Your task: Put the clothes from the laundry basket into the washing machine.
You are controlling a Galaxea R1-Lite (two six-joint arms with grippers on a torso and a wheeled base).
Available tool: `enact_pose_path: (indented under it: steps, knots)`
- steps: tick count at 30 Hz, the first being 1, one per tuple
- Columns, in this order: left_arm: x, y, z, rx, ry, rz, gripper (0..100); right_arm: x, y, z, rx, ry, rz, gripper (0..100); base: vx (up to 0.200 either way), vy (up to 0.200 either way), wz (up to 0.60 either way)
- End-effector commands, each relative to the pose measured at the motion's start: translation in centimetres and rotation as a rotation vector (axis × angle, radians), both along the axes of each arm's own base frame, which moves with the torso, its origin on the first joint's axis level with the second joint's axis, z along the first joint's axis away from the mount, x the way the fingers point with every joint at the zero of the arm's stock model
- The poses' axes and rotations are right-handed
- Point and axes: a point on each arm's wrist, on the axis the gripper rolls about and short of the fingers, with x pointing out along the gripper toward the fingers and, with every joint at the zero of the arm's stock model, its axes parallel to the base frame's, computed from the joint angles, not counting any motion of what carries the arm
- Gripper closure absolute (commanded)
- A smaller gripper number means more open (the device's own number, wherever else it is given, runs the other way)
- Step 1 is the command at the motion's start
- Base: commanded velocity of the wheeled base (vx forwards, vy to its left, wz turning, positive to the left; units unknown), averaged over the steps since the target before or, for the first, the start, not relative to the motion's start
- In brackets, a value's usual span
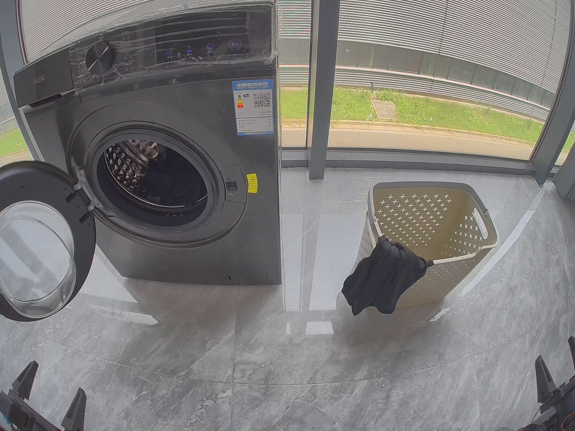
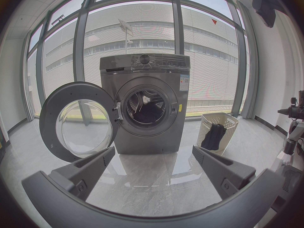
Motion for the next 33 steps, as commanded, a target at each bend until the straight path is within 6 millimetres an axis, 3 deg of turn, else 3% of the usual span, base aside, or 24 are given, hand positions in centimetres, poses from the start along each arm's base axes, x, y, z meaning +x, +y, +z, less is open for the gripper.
enact_pose_path:
  steps: [1,27,33]
  knots:
    - [0.01,0.00,-0.52,0.000,0.002,0.000,0,0.07,0.00,-0.46,0.000,0.010,0.000,0,0.000,-0.200,0.00]
    - [0.01,0.00,-0.52,0.012,0.001,-0.002,0,0.07,0.00,-0.46,0.000,0.010,0.000,0,0.000,-0.200,0.00]
    - [0.01,-0.01,-0.52,0.014,0.001,-0.004,0,0.08,0.00,-0.46,0.000,0.012,0.000,0,0.000,0.000,0.00]
